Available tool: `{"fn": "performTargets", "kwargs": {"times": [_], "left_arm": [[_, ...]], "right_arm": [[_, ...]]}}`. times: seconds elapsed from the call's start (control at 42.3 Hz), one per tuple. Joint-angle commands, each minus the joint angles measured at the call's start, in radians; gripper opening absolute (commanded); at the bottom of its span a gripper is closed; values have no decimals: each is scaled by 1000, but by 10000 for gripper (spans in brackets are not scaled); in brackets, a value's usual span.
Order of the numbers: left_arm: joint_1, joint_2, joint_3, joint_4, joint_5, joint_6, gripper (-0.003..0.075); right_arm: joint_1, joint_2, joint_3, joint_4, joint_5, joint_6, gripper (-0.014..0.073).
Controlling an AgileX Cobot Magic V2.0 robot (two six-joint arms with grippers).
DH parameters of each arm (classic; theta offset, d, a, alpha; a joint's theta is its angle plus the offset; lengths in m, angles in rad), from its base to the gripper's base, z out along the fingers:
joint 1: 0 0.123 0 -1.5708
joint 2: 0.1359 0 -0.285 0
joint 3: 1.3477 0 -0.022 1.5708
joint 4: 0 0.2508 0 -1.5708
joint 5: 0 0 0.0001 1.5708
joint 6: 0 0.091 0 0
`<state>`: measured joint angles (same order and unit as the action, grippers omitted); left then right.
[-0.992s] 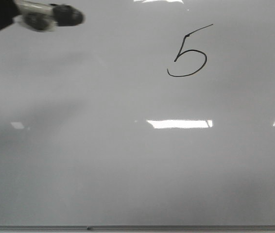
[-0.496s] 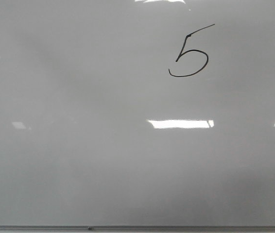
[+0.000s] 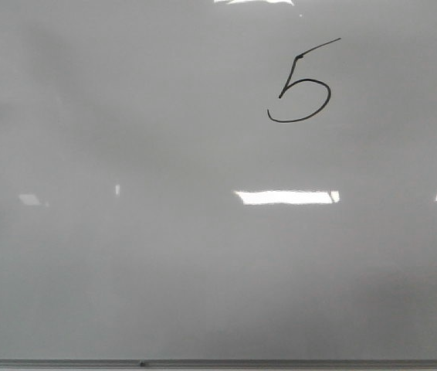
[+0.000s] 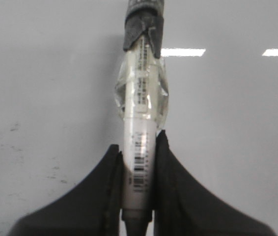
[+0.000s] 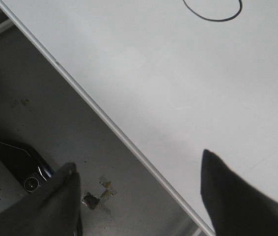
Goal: Write number 5 on whiteboard
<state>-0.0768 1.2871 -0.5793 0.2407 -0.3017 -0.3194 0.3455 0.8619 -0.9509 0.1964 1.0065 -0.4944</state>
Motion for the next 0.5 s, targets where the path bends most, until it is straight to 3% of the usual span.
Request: {"fn": "performTargets", "kwargs": {"times": [0.0,0.378,0.472], "left_arm": [[3,26,-23,-30,-154,-6,7],[42,165,-23,-84,-275,-4,12],[42,183,-23,-84,-282,-4,52]], "right_arm": [[-6,-8,-29,10,-54,-5,537],[-6,-8,-29,12,-54,-5,537],[-6,-8,-29,12,-54,-5,537]]}}
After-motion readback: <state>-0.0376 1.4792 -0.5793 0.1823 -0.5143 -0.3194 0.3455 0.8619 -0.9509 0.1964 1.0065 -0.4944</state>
